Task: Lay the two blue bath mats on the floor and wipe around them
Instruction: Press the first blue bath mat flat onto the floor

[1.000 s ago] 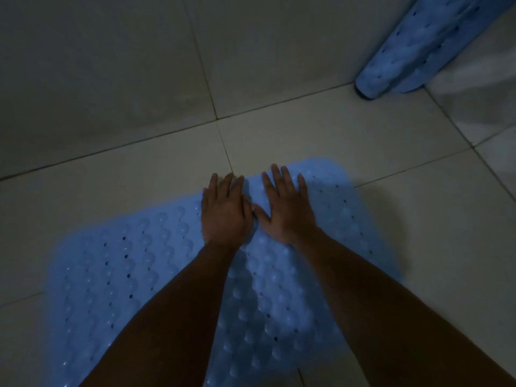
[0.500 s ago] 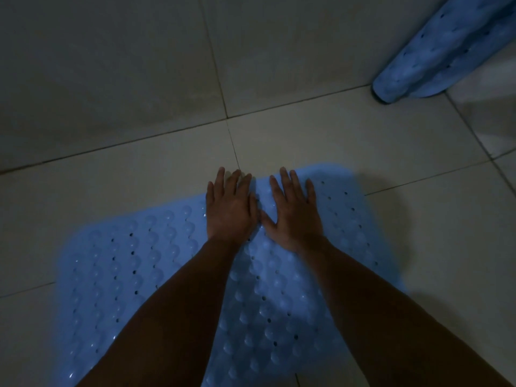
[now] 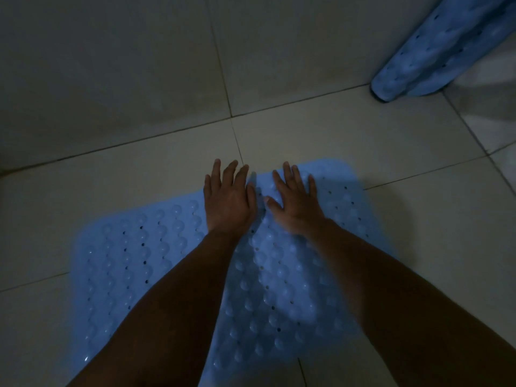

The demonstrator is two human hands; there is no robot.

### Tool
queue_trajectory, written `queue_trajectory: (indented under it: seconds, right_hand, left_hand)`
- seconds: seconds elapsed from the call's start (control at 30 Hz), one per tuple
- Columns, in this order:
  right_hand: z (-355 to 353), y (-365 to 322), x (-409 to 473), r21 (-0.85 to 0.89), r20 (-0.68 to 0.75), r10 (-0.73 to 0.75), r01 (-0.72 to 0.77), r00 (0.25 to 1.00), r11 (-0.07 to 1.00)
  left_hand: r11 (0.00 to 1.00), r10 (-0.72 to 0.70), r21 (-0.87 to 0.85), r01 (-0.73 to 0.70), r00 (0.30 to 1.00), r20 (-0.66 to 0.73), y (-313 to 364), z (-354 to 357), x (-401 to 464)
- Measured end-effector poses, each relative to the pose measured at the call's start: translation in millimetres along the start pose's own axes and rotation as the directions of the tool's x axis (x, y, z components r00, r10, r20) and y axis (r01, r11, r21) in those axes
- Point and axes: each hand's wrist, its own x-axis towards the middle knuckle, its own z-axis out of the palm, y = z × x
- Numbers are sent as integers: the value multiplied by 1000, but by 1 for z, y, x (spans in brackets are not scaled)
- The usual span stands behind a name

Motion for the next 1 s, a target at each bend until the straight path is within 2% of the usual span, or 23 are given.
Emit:
queue_trajectory:
  seconds: [0.07, 0.1, 0.17, 0.23, 0.3, 0.37, 0.43, 0.53, 0.63, 0.8, 1.0]
  right_hand:
    - [-28, -2, 8, 172, 138, 33, -57, 990, 983]
    - [-44, -1, 11, 306, 117, 38, -73, 992, 949]
    - [-70, 10, 10, 516, -102, 94, -28, 990, 856]
    - [-86, 26, 2, 569, -269, 186, 0, 945, 822]
    - [-93, 48, -10, 578, -383, 278, -7, 881, 816]
    - [-93, 68, -22, 553, -482, 308, 12, 820, 833]
    - [-85, 88, -32, 498, -511, 285, 9, 811, 867]
    - [-72, 107, -44, 414, -528, 231, 11, 817, 910]
    - [-67, 113, -44, 379, -561, 182, 55, 808, 924]
    - [-61, 118, -45, 330, -556, 150, 51, 818, 943]
    - [-84, 128, -38, 362, -589, 201, 33, 783, 932]
  left_hand:
    - [1000, -3, 1, 3, 1000, 7, 2, -11, 0]
    - [1000, 1, 4, -1, 1000, 11, 5, -15, 0]
    - [999, 40, 12, -40, 999, 19, 16, -16, 1]
    - [992, 125, 9, -125, 992, 18, 35, -8, 5]
    - [973, 229, -13, -228, 972, 47, 63, 8, 12]
    - [959, 280, -12, -282, 945, 171, 95, 27, 18]
    - [955, 282, 1, -295, 915, 289, 126, 55, 17]
    - [964, 212, 78, -256, 908, 362, 153, 93, 11]
    - [953, 187, 165, -254, 922, 339, 157, 109, 6]
    - [949, 209, 154, -273, 917, 339, 156, 108, -5]
    - [964, 198, 107, -243, 927, 318, 158, 106, 0]
